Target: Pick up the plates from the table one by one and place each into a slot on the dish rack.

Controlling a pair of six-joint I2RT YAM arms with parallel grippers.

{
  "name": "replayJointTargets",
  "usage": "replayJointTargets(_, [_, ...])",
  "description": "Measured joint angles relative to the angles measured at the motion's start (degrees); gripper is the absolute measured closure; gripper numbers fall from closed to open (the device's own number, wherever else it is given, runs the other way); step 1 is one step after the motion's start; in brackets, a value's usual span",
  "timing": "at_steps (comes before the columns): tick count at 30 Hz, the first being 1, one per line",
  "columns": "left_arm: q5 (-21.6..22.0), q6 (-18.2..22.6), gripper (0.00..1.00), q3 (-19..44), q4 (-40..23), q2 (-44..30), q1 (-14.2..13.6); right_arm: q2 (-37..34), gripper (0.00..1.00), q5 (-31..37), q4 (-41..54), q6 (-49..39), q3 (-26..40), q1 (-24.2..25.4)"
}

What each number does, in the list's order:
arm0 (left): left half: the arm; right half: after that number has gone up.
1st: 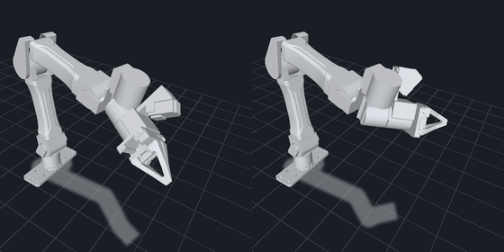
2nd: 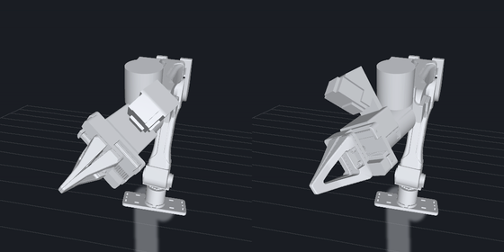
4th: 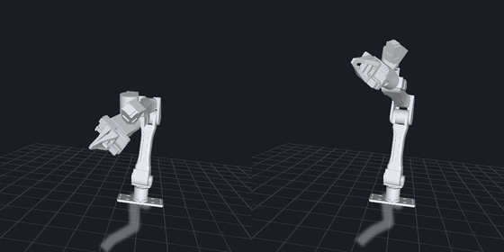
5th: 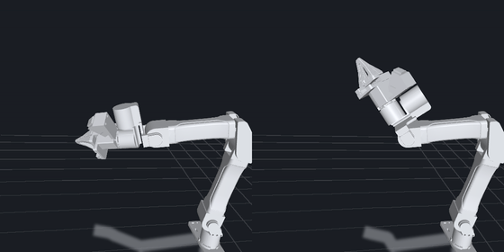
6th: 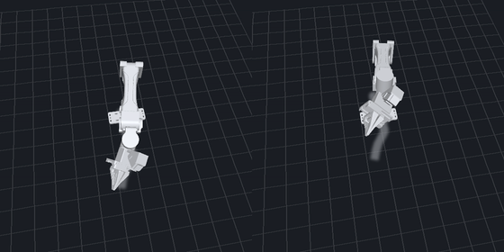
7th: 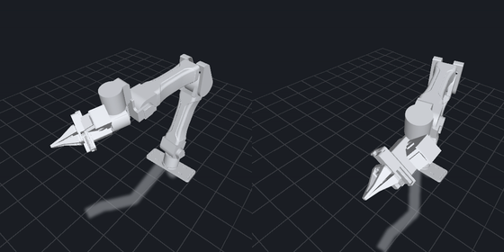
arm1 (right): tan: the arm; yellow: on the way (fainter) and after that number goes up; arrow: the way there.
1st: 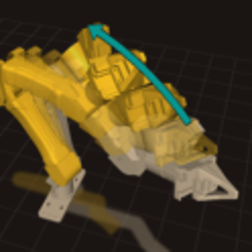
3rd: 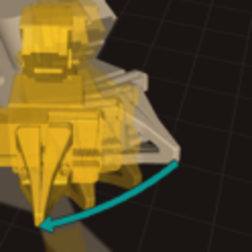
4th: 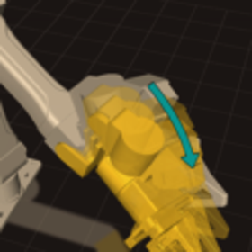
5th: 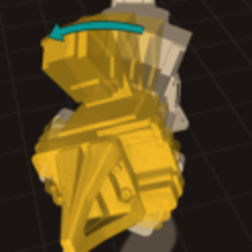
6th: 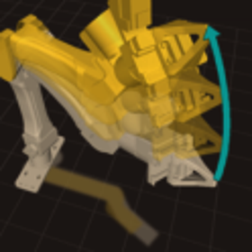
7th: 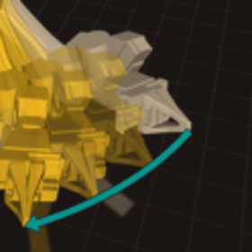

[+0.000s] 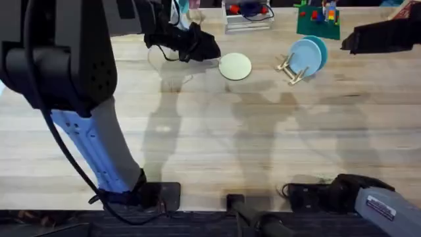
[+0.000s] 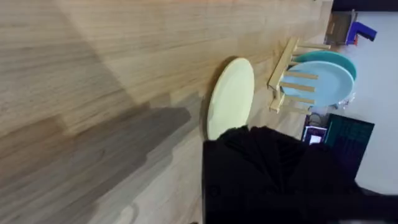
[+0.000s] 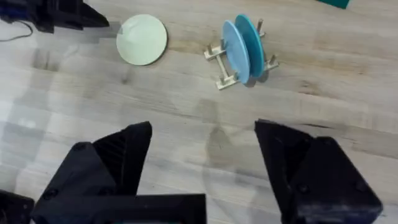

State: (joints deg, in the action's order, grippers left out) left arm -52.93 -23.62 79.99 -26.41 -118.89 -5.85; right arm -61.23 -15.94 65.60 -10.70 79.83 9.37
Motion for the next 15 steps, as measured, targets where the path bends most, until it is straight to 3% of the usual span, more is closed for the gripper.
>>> replayJointTargets(15, [0.0, 0.5, 0.963, 0.0, -0.3, 0.0, -1.9, 0.0, 0.007, 0.0, 0.0, 0.0, 0.0, 0.0])
